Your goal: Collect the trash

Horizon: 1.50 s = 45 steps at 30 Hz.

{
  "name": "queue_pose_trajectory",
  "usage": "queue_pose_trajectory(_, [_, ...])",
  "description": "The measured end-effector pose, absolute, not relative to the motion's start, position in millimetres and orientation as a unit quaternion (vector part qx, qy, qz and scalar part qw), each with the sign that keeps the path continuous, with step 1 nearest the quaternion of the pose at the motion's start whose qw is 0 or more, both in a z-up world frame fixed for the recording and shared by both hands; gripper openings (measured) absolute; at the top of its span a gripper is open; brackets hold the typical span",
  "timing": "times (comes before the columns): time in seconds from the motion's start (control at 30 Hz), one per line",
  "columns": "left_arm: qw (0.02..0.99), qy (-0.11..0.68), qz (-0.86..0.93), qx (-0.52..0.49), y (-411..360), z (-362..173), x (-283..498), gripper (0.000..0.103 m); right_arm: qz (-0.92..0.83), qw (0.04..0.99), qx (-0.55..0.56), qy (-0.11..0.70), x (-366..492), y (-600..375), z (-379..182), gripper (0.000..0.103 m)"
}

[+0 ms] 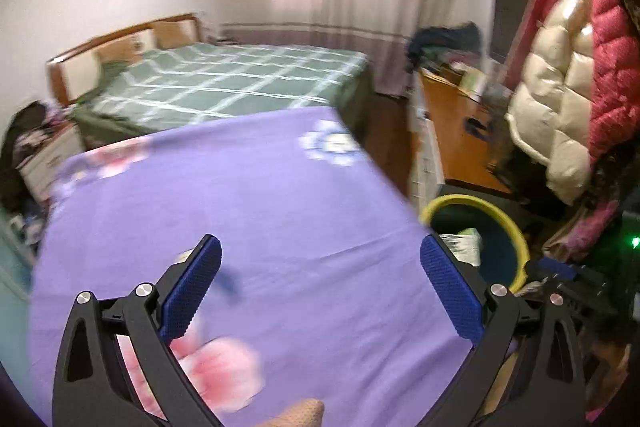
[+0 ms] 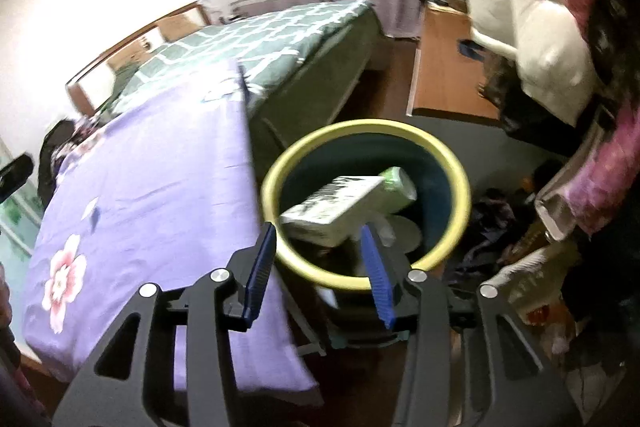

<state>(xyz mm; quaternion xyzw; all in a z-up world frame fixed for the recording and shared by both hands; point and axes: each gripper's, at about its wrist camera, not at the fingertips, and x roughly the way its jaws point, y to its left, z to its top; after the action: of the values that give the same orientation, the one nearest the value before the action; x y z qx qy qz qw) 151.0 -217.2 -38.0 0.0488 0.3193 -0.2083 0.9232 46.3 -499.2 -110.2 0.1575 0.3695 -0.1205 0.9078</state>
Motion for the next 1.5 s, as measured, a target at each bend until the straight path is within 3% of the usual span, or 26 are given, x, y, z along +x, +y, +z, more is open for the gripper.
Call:
queue_pose_trajectory(0.23, [0.953,0.287,-0.103,0.002,-106,-20,99,0.098,-0.074,0.928,0.114,0.346,48,-448,-79,0.048])
queue_pose_trajectory(0.47, [0.967,0.240,-0.083,-0.026,-52,5,47,0.098,-0.046,0.952,0.067,0.296,27,-405,-37,0.062])
queue_pose_trajectory(1.5, [0.974,0.216,-0.063,-0.021,-55,32,19,0.098,-0.032,0.967,0.038,0.249,3,-378,-5,0.070])
